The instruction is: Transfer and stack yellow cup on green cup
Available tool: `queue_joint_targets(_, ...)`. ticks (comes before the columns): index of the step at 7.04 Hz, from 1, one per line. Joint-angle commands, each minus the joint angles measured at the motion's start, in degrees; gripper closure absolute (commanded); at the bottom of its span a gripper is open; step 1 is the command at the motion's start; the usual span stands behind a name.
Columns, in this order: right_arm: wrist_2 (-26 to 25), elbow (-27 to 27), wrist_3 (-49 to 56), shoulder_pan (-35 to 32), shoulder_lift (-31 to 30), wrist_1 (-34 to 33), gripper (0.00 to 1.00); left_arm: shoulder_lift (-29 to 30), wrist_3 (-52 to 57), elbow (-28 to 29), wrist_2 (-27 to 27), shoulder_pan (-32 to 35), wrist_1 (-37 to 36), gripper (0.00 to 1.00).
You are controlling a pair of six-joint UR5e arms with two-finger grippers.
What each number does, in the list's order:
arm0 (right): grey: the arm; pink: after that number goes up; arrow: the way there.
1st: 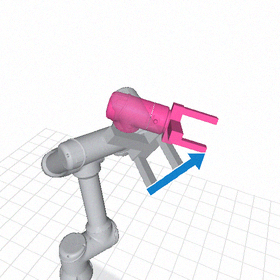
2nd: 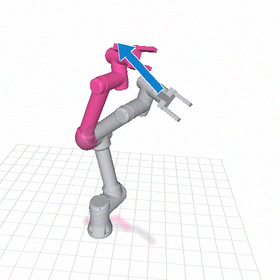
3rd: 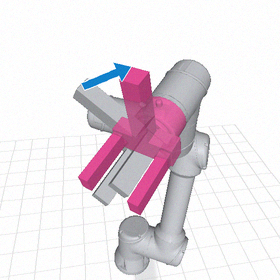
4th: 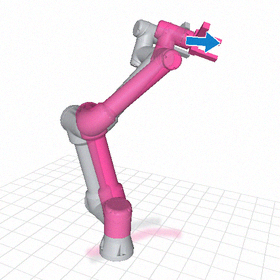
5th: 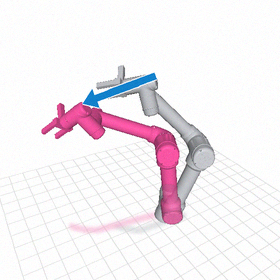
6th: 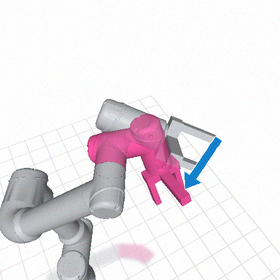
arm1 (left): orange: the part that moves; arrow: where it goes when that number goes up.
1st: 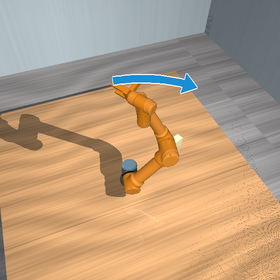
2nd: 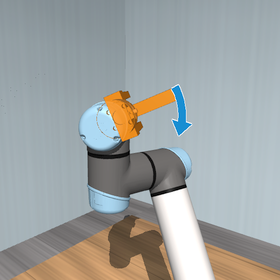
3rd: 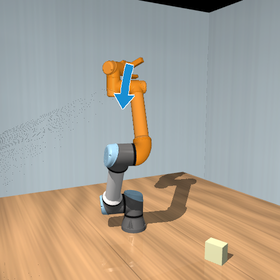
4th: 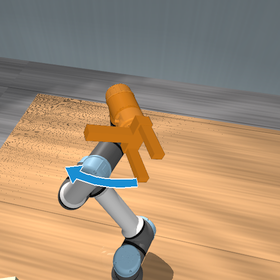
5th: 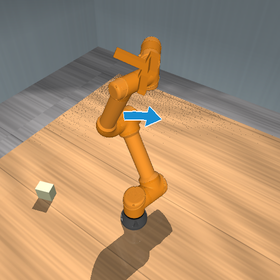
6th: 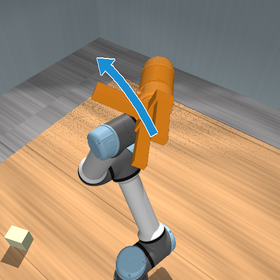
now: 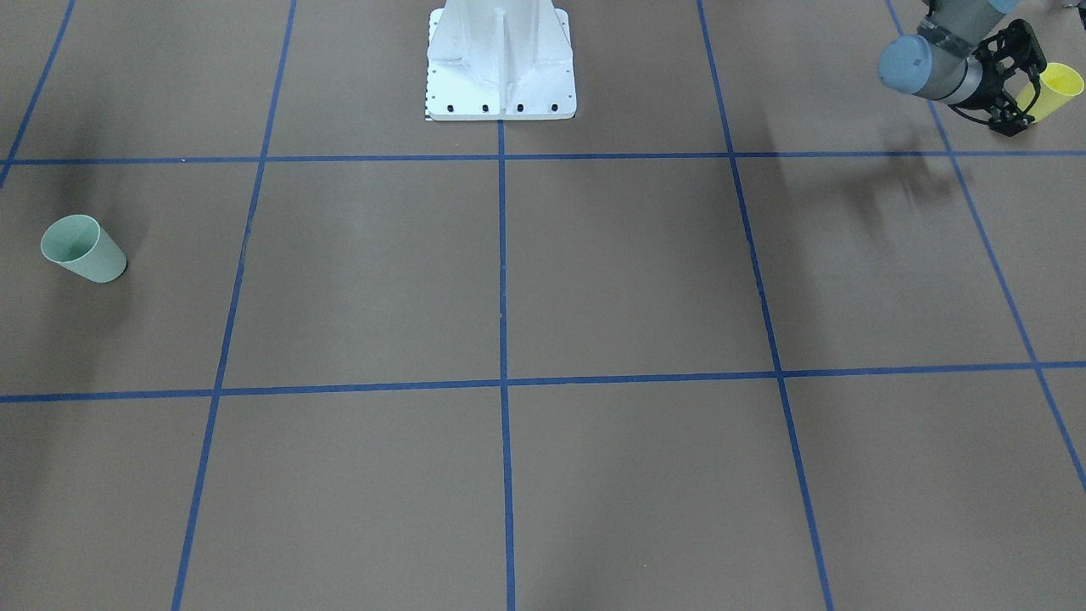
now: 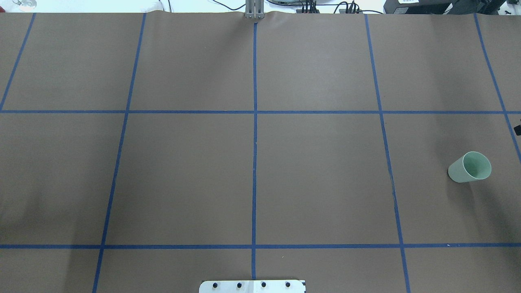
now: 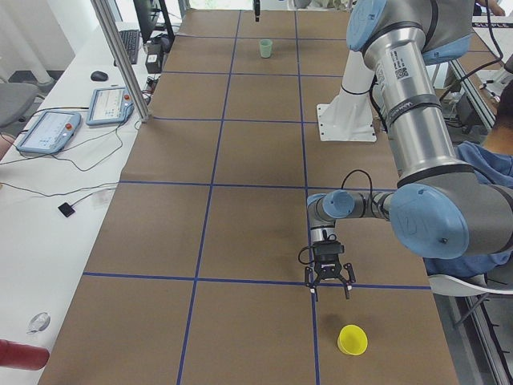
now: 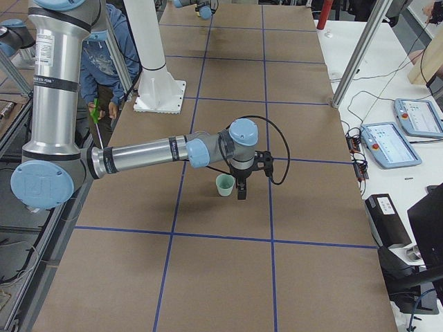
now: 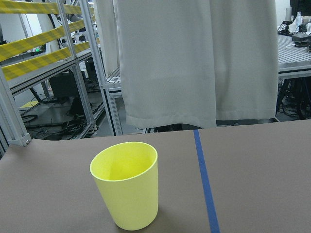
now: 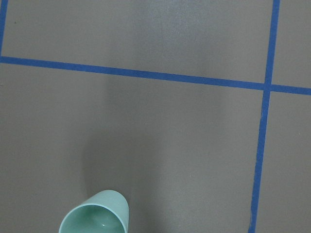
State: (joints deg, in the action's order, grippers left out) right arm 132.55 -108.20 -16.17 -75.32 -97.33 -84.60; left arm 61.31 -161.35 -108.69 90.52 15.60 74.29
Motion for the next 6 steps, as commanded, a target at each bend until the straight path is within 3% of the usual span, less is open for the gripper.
queue_joint_targets(1,0.17,-0.08,0.0,0.0,-0.14,-0.03,0.0,0.12,-2.99,3.13,0.09,-1.7,1.2,0.0)
queue_joint_targets(4,-0.01,-0.43,0.09,0.0,-0.49,-0.03,0.0,0.74,-9.05,5.94,3.16,-8.53,2.79,0.0)
queue_joint_targets(6,-0.01,-0.52,0.09,0.0,-0.93,-0.03,0.0,0.82,-8.98,10.31,3.87,-9.09,6.36,0.0)
